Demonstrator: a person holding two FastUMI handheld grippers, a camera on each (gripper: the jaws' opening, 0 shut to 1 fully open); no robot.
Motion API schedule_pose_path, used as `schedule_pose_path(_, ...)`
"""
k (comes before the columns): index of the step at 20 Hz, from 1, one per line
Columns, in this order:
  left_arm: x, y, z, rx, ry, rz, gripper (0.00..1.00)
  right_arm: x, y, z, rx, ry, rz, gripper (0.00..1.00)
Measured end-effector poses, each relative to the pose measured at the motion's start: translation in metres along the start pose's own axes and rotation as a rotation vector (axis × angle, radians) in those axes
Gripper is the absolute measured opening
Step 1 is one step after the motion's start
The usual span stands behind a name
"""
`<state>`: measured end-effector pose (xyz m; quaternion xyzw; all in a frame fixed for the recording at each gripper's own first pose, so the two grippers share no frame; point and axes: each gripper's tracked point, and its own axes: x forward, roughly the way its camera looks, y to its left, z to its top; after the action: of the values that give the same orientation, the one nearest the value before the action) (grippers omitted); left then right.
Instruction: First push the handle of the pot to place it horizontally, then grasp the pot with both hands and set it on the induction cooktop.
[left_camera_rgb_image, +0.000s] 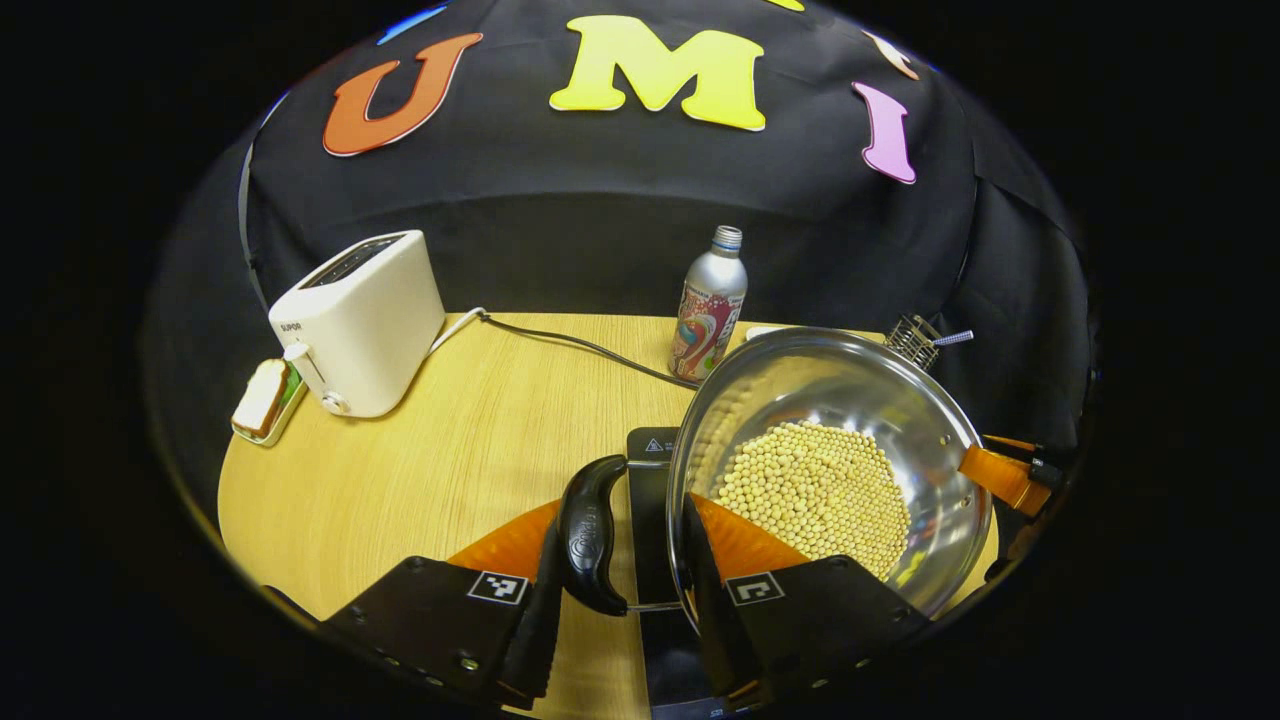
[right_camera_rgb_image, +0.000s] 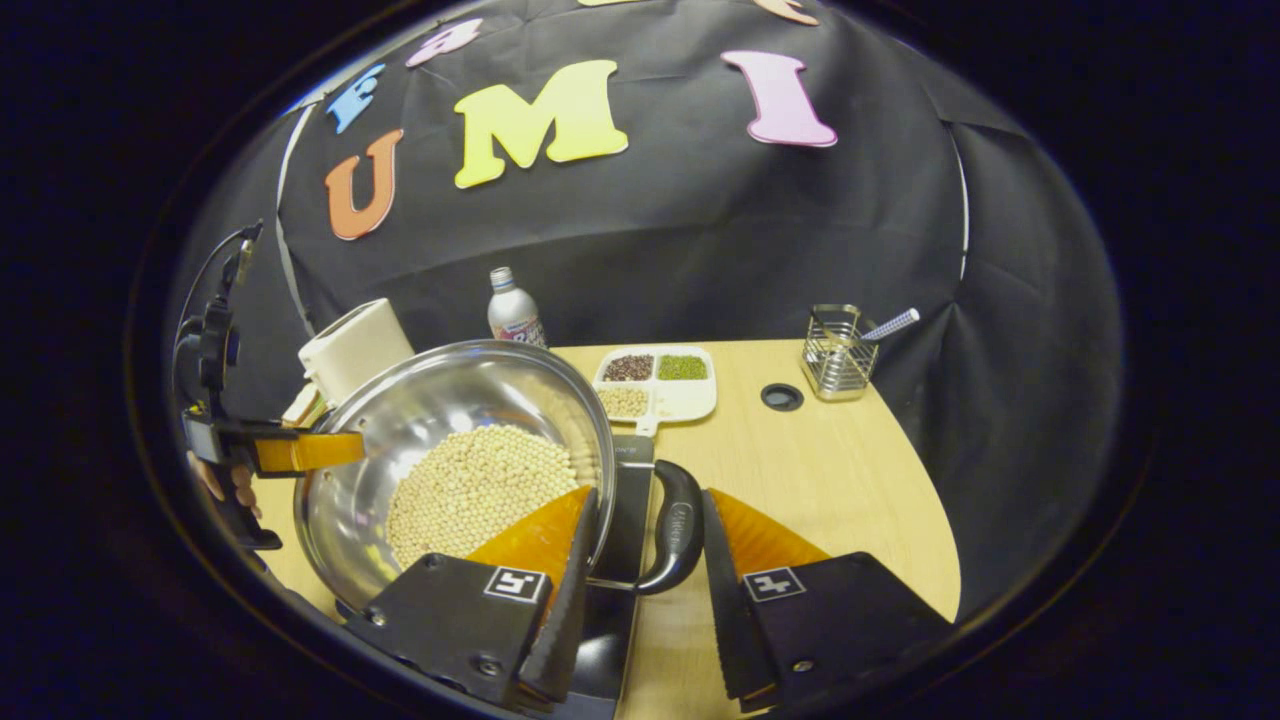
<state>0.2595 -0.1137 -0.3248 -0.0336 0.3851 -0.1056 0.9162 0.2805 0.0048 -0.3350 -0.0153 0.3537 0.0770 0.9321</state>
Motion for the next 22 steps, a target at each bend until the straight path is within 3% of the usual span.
schedule_pose_path(5,0.005,0.002,-0.006,-0.002,0.0,-0.018,0.58,0.003,0.0,-0.001,0.036,-0.009,0.008,0.58)
schedule_pose_path(6,0.005,0.002,-0.006,-0.002,-0.006,-0.016,0.5,0.004,-0.001,-0.002,0.037,-0.008,0.006,0.58)
schedule_pose_path(7,0.004,0.002,-0.005,0.005,-0.012,-0.007,0.61,0.005,-0.001,-0.002,0.041,-0.013,0.005,0.6)
schedule_pose_path(8,0.003,0.005,-0.004,0.018,-0.019,0.011,0.64,0.004,-0.002,-0.001,0.041,-0.017,-0.002,0.6)
schedule_pose_path(9,0.003,0.011,-0.003,0.029,-0.029,0.034,0.77,0.003,-0.004,0.001,0.027,-0.036,-0.011,0.63)
schedule_pose_path(10,0.003,0.015,-0.004,0.029,-0.03,0.054,0.78,0.001,-0.007,0.001,-0.002,-0.053,-0.026,0.66)
schedule_pose_path(12,-0.003,0.019,-0.001,0.004,-0.061,0.062,0.94,-0.003,-0.012,0.004,-0.061,-0.089,-0.074,0.76)
schedule_pose_path(13,-0.006,0.019,-0.002,-0.013,-0.068,0.054,0.96,-0.007,-0.011,0.005,-0.08,-0.107,-0.079,0.83)
schedule_pose_path(16,-0.025,0.02,0.002,-0.029,-0.114,0.051,0.99,-0.025,-0.008,0.009,-0.084,-0.157,-0.087,0.87)
schedule_pose_path(22,-0.084,0.03,0.015,-0.01,-0.254,0.118,0.99,-0.065,-0.005,0.014,-0.053,-0.22,-0.08,0.87)
